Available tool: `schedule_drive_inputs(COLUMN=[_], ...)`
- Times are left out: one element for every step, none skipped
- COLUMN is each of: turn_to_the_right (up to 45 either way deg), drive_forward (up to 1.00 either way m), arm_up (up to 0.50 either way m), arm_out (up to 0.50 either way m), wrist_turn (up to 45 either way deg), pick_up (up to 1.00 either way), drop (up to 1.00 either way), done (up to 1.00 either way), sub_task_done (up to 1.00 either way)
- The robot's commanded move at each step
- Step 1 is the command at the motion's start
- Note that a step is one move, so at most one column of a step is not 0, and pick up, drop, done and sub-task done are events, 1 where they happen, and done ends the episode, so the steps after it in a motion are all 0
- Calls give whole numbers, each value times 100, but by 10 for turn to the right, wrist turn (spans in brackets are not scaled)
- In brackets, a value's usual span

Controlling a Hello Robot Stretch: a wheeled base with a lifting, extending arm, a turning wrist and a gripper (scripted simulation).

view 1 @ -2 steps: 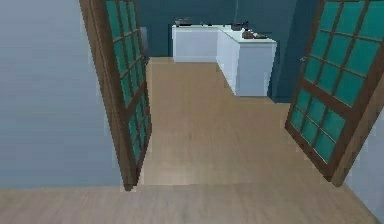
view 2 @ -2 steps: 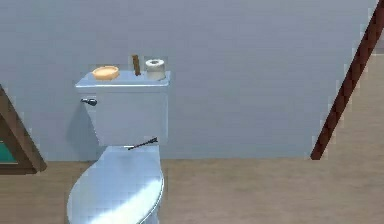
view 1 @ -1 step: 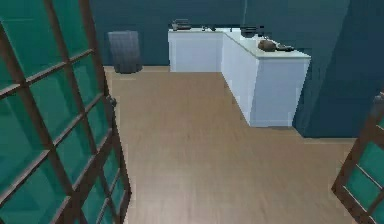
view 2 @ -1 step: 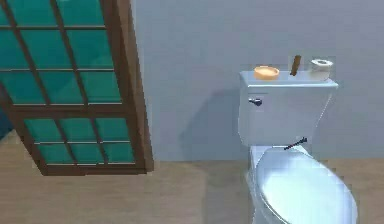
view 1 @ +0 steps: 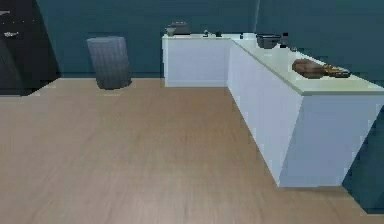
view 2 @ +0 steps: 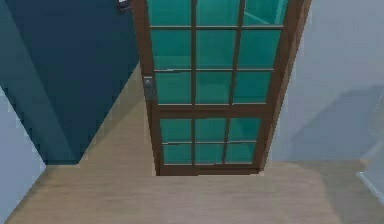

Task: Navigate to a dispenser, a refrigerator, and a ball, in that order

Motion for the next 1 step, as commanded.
schedule_drive_inputs(turn_to_the_right=[-60], drive_forward=[0], arm_up=[0], arm_out=[0], wrist_turn=[0], pick_up=[0], drop=[0], done=[0], sub_task_done=[0])
